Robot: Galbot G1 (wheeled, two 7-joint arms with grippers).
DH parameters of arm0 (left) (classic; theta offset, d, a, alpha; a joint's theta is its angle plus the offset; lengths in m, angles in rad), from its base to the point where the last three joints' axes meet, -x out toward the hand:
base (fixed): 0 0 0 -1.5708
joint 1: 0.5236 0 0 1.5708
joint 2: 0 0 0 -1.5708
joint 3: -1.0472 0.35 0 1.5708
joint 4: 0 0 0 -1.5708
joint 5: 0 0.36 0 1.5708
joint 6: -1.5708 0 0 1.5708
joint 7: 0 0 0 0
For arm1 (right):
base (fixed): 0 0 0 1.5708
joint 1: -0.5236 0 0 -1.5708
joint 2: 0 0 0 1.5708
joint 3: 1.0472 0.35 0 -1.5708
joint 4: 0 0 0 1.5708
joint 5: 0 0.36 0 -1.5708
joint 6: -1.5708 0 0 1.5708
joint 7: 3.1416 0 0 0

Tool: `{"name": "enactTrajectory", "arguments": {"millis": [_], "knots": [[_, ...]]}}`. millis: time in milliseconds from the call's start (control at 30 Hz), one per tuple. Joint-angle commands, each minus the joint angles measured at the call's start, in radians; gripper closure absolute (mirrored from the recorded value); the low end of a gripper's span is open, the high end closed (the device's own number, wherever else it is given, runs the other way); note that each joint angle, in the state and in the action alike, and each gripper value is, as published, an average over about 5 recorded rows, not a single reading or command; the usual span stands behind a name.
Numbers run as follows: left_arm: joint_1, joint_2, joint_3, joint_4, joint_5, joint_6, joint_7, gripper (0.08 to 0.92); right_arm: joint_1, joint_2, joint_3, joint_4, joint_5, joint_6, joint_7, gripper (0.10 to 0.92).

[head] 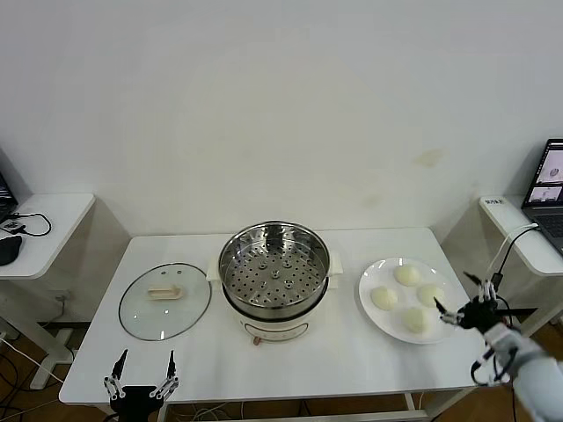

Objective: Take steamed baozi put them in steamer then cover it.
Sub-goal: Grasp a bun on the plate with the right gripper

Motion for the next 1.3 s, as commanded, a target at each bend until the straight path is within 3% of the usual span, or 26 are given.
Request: {"name": "enactTrajectory", "arguments": {"millis": [33, 233, 467, 833, 1300], "knots": [[0.001, 0.000, -0.004, -0.004, 0.027, -0.010, -0.002, 0.177, 0.633, -0.215, -0.560, -0.328, -0.057, -0.043, -0.299, 0.203], [0.004, -0.005, -0.025, -0.009, 0.032, -0.023, -0.011, 0.177, 0.951, -0.191, -0.915, -0.448, -0.038, -0.025, -0.509, 0.202], [0.004, -0.003, -0.034, -0.009, 0.033, -0.021, -0.018, 0.177, 1.180, -0.067, -1.155, -0.662, -0.050, 0.045, -0.599, 0.202], [0.007, -0.001, -0.049, -0.017, 0.030, -0.022, -0.018, 0.177, 1.227, 0.130, -1.179, -0.898, -0.122, 0.131, -0.647, 0.202], [0.003, -0.002, -0.063, -0.015, 0.029, -0.025, -0.015, 0.177, 1.185, 0.252, -1.121, -1.030, -0.165, 0.158, -0.596, 0.203]]}}
